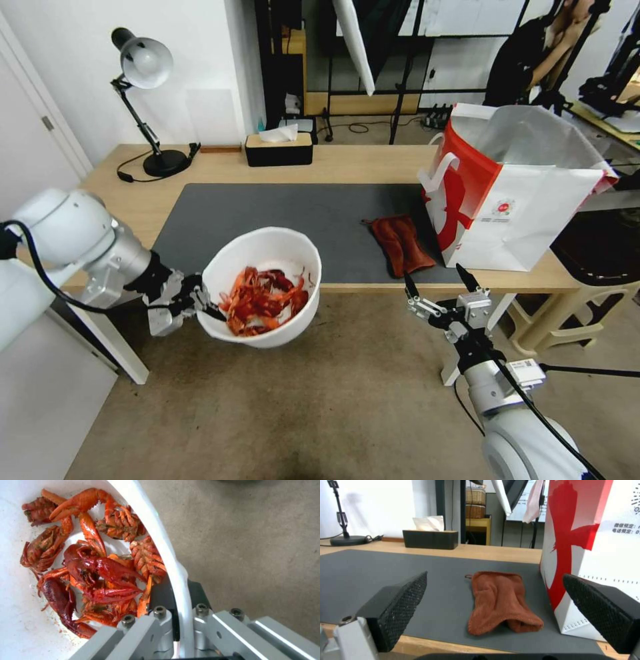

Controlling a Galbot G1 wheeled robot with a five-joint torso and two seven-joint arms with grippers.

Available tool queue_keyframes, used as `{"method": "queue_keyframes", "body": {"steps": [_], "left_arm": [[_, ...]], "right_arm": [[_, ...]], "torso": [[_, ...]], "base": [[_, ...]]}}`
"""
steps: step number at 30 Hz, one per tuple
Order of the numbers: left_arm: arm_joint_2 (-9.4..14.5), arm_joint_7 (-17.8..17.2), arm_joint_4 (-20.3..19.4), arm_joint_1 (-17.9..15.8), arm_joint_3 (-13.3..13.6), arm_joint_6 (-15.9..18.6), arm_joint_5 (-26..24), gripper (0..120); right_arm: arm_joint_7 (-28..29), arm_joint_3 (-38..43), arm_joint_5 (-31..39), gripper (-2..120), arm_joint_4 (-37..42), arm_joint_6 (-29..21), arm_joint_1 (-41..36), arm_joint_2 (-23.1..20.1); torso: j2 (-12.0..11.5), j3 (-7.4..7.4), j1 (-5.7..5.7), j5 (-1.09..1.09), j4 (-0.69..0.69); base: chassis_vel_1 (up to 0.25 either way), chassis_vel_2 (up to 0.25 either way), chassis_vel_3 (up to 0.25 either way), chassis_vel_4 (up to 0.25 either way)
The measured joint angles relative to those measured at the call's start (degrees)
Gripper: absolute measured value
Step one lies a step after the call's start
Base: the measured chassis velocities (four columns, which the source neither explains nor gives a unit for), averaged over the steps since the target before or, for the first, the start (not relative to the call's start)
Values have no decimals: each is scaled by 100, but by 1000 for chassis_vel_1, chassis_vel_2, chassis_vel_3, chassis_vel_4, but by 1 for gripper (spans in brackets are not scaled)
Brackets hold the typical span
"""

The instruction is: Sweep shrimp from table into container with towel, then put container into takeout bag.

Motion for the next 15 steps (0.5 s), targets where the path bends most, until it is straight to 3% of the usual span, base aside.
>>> {"method": "queue_keyframes", "body": {"steps": [2, 4, 7, 8, 10, 13, 15], "left_arm": [[-45, -57, 147, -426, 386, -1, -59, 0], [-73, -68, 192, -563, 478, -4, -66, 0], [-301, -128, 451, -1223, 850, -29, -60, 0], [-301, -128, 451, -1223, 850, -29, -60, 0], [-524, -131, 667, -1625, 1047, -81, -13, 0], [-616, -131, 768, -1798, 1146, -88, 1, 0], [-764, -173, 903, -2110, 1345, -68, 10, 0]], "right_arm": [[-5, -17, 1, 100, -12, -13, 30, 11], [-7, -25, 0, 100, -15, -16, 31, 16], [-20, -46, -12, 100, -16, -28, 32, 43], [-20, -46, -12, 100, -16, -28, 32, 43], [-28, -47, -15, 100, -16, -36, 32, 46], [-29, -47, -15, 100, -15, -45, 30, 45], [-30, -45, -14, 100, 3, -59, 25, 41]], "torso": [[0, 0, 0, 0, 1], [0, 0, 0, -1, 0], [0, 0, 0, 0, -1], [0, 0, 0, 0, -1], [0, 0, 0, 0, -1], [0, 0, 0, 1, -3], [0, 0, 0, 0, 0]], "base": [[0, 0, 0, 0], [0, 0, 0, 0], [0, 0, 0, 0], [0, 0, 0, 0], [0, 0, 0, 0], [0, 0, 0, 0], [0, 0, 0, 0]]}}
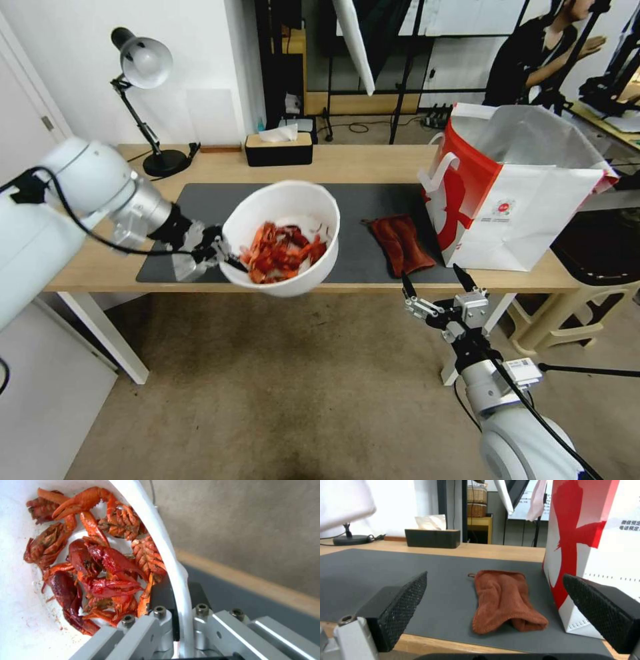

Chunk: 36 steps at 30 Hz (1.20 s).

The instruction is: Sweep shrimp from table into container with towel, then put container into takeout bag.

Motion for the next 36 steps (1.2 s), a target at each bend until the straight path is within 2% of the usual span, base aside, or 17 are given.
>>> {"method": "queue_keyframes", "body": {"steps": [2, 5, 13, 19, 21, 22, 26, 27, 30, 36], "left_arm": [[-41, -27, 29, -79, 48, 13, -1, 0], [-239, -147, 142, -415, 297, 100, 2, 0], [-437, -223, 276, -702, 589, 186, 38, 0], [-580, -405, 369, -863, 803, 356, 51, 0], [-728, -432, 479, -967, 877, 390, 94, 0], [-728, -432, 479, -967, 877, 390, 94, 0], [-1047, -468, 758, -1043, 920, 377, 213, 0], [-1047, -468, 758, -1043, 920, 377, 213, 0], [-1312, -472, 967, -1083, 824, 339, 351, 0], [-1582, -492, 1283, -1255, 737, 309, 421, 0]], "right_arm": [[0, 1, 0, 100, 0, -1, -2, -1], [-2, 4, -2, 100, -2, 3, -26, 1], [-12, 6, -9, 100, -25, 17, -28, 13], [-16, -4, -16, 100, -75, 31, 5, 41], [-20, -12, -19, 100, -105, 39, 26, 50], [-20, -12, -19, 100, -105, 39, 26, 50], [-22, -11, -13, 100, -129, 41, 89, 71], [-22, -11, -13, 100, -129, 41, 89, 71], [-22, -11, -8, 100, -157, 39, 121, 92], [-20, -10, -2, 100, -185, 37, 147, 112]], "torso": [[0, 0, -1, 0, 0], [0, -1, 0, 1, -1], [0, -1, -1, 0, -1], [1, -1, -1, 0, 0], [1, -1, -1, 0, 0], [1, -1, -1, 0, 0], [1, -1, -1, 0, 0], [1, -1, -1, 0, 0], [1, -1, -1, 1, -1], [1, 0, -1, 1, 0]], "base": [[0, 0, 0, 0], [0, 0, 0, 0], [0, 0, 0, 0], [0, 0, 0, 0], [0, 0, 0, 0], [0, 0, 0, 0], [0, 0, 0, 0], [0, 0, 0, 0], [0, 0, 0, 0], [0, 0, 0, 0]]}}
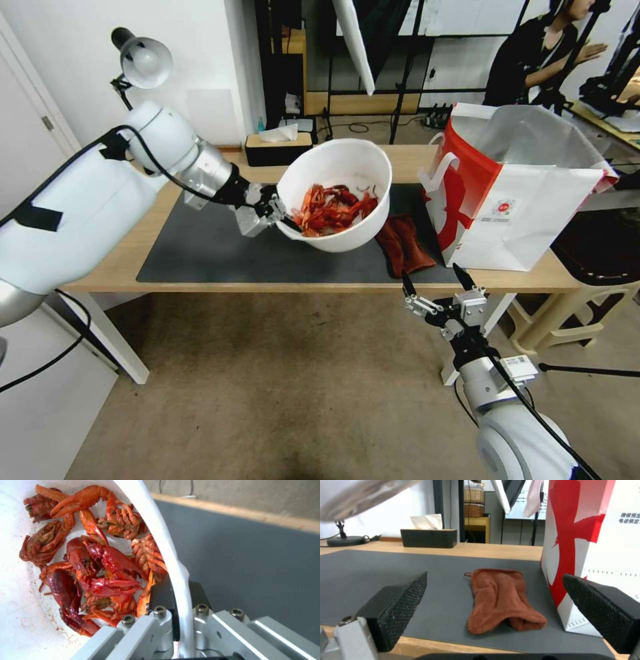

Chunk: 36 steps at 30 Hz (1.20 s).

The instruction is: Sweep shrimp from table into container with towel, then put container into takeout bag.

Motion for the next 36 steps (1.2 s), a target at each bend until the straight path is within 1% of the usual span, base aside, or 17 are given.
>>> {"method": "queue_keyframes", "body": {"steps": [2, 4, 5, 8, 9, 11, 12, 13, 15, 16, 19, 20, 23, 24, 26, 30, 36], "left_arm": [[-84, -8, 104, -76, -3, -9, 6, 0], [-232, -20, 270, -228, 26, -12, 9, 0], [-232, -20, 270, -228, 26, -12, 9, 0], [-490, -34, 483, -458, 155, -10, 22, 0], [-490, -34, 483, -458, 155, -10, 22, 0], [-696, -35, 628, -605, 266, -8, 35, 0], [-696, -35, 628, -605, 266, -8, 35, 0], [-820, -41, 702, -695, 331, -5, 49, 0], [-937, -64, 786, -790, 391, 9, 58, 0], [-937, -64, 786, -790, 391, 9, 58, 0], [-1233, -80, 1014, -1002, 437, 30, 96, 0], [-1233, -80, 1014, -1002, 437, 30, 96, 0], [-1461, -113, 1213, -1174, 439, 38, 135, 0], [-1461, -113, 1213, -1174, 439, 38, 135, 0], [-1583, -127, 1315, -1265, 421, 49, 171, 0], [-1706, -195, 1455, -1388, 408, 72, 194, 0], [-1843, -293, 1629, -1544, 400, 105, 208, 0]], "right_arm": [[0, 2, 3, 100, -11, 0, 7, 1], [2, 9, 13, 100, -33, 0, 33, 5], [2, 9, 13, 100, -33, 0, 33, 5], [4, 31, 19, 100, -72, 0, 50, 14], [4, 31, 19, 100, -72, 0, 50, 14], [6, 59, 20, 100, -80, 2, 46, 27], [6, 59, 20, 100, -80, 2, 46, 27], [6, 65, 22, 100, -90, 5, 44, 27], [5, 69, 22, 100, -115, 20, 44, 22], [5, 69, 22, 100, -115, 20, 44, 22], [2, 81, 24, 100, -145, 57, 43, 12], [2, 81, 24, 100, -145, 57, 43, 12], [31, 101, 47, 100, -145, 67, 38, 19], [31, 101, 47, 100, -145, 67, 38, 19], [51, 109, 55, 100, -137, 69, 28, 27], [52, 113, 48, 100, -115, 77, 8, 43], [51, 101, -1, 100, -114, 114, -37, 90]], "torso": [[0, 0, 0, 0, 0], [0, 0, 0, 0, 0], [0, 0, 0, 0, 0], [0, 0, 0, 0, 0], [0, 0, 0, 0, 0], [0, 0, 0, 0, -2], [0, 0, 0, 0, -2], [0, 0, 0, 0, -2], [0, 0, 0, 1, 0], [0, 0, 0, 1, 0], [0, 0, 0, 0, -1], [0, 0, 0, 0, -1], [0, 0, 0, 1, -1], [0, 0, 0, 1, -1], [0, 0, 0, 0, 0], [0, 0, 0, 0, 0], [0, -1, 0, 0, 0]], "base": [[0, 0, 0, 0], [0, 0, 0, 0], [0, 0, 0, 0], [0, 0, 0, 0], [0, 0, 0, 0], [0, 0, 0, 0], [0, 0, 0, 0], [0, 0, 0, 0], [0, 0, 0, 0], [0, 0, 0, 0], [0, 0, 0, 0], [0, 0, 0, 0], [0, 0, 0, 0], [0, 0, 0, 0], [0, 0, 0, 0], [0, 0, 0, 0], [0, 0, 0, 0]]}}
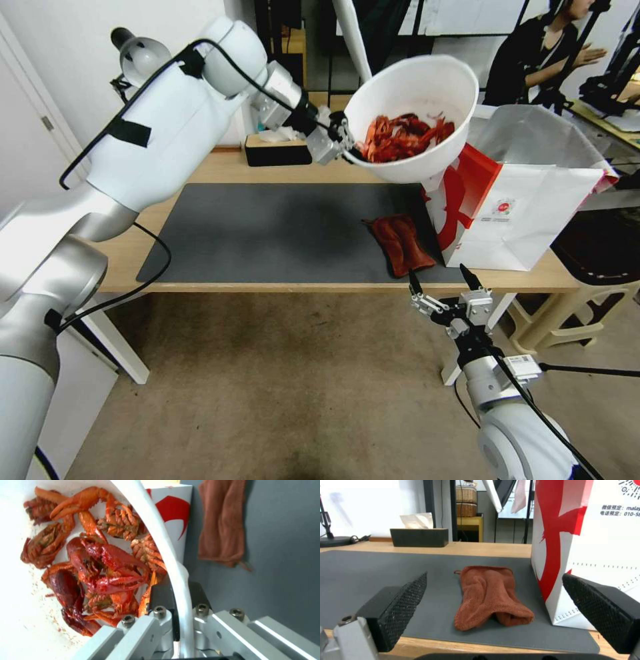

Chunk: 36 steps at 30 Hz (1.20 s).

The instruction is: Sweep shrimp from table into container with towel, then put container into takeout bag.

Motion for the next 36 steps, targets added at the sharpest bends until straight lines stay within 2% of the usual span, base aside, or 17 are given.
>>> {"method": "queue_keyframes", "body": {"steps": [3, 13, 18, 21, 24, 36], "left_arm": [[-50, -59, 67, -68, 24, 11, -1, 0], [-532, -204, 446, -240, 104, 11, 83, 0], [-682, -324, 604, -279, 104, 9, 108, 0], [-761, -415, 680, -303, 105, 9, 145, 0], [-883, -722, 809, -338, 132, 29, 270, 0], [-1018, -953, 940, -393, 294, 35, 326, 0]], "right_arm": [[-3, -4, -19, 100, 0, 12, -15, 17], [-6, 32, -40, 100, 56, 16, -56, 62], [-6, 46, -57, 100, 56, 19, -89, 72], [-6, 50, -59, 100, 48, 27, -87, 75], [-6, 48, -67, 100, -3, 39, -52, 88], [-12, 19, -81, 100, -30, 49, -33, 122]], "torso": [[0, 0, 0, 0, 1], [0, 0, 0, 0, 0], [0, 0, 0, 0, 0], [0, 0, 0, 0, 0], [0, 0, -1, 0, 1], [0, 1, 0, 0, 0]], "base": [[0, 0, 0, 0], [0, 0, 0, 0], [0, 0, 0, 0], [0, 0, 0, 0], [0, 0, 0, 0], [0, 0, 0, 0]]}}
